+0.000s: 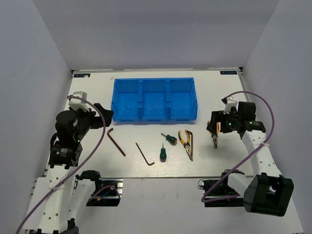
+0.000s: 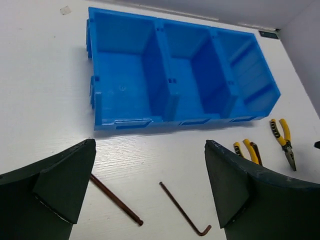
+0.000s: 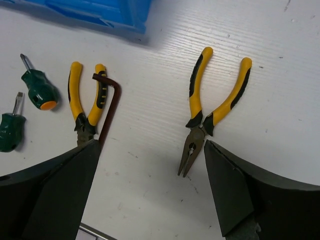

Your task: Sort the tools into containers

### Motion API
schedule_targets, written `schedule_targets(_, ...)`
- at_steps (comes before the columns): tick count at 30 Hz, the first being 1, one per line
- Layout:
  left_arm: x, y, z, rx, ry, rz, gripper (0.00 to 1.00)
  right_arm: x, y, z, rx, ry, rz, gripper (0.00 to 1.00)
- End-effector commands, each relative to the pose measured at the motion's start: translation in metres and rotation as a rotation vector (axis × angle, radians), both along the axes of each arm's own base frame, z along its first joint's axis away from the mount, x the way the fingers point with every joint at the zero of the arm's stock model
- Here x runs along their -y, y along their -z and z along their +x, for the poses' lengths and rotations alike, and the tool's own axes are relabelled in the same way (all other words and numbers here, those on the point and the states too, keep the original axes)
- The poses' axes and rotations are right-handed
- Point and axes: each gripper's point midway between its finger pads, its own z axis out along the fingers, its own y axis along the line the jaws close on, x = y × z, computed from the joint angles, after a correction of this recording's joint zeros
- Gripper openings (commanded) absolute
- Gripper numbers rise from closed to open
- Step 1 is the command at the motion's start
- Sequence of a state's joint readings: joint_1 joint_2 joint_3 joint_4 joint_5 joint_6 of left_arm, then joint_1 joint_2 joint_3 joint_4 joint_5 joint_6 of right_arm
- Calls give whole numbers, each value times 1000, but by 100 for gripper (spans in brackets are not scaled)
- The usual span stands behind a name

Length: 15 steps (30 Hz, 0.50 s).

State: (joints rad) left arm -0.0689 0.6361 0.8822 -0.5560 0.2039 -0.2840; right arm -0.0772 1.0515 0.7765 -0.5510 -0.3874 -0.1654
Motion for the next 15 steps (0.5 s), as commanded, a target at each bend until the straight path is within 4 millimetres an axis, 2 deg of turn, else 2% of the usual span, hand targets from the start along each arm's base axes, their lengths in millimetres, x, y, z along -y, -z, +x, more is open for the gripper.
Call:
schedule_targets(1,13,30,-5,-116,70,-31,100,-6,-14,-2,27,-36,23,90)
schedule_targets(4,18,46,-4,-160,80,-65,100,-10,-15,-6,45,-71,33,90)
schedule_targets(7,22,68,-2,-225,76,-107,98,-16,-13,-15,88,-187,12,88)
schedule_targets(8,25,75,-3,-243,77,-131,96,-24,-13,-22,82,-248,39,73)
schedule_targets(9,23,75,-2,-247,59,-140,79,-24,-11,-23,70,-247,37,42)
schedule_targets(10,21,90,-6,-310,32,-143,54,-24,-12,-21,45,-232,53,0)
schedule_targets(11,7,100,-7,-347,-67,-128,32,-26,-13,-20,16,-233,73,0)
schedule_targets(12,2,110,-11,-403,-126,-143,6,-28,-12,-27,-21,-243,80,0)
schedule_targets(13,-4,124,-17,-462,-171,-133,0,-28,-14,-25,-34,-246,88,0)
schedule_targets(14,-17,147,-29,-550,-253,-97,0,-30,-13,-27,-44,-253,96,0)
schedule_targets(15,-16,151,-30,-570,-275,-129,6,-30,-12,-26,-40,-245,94,20)
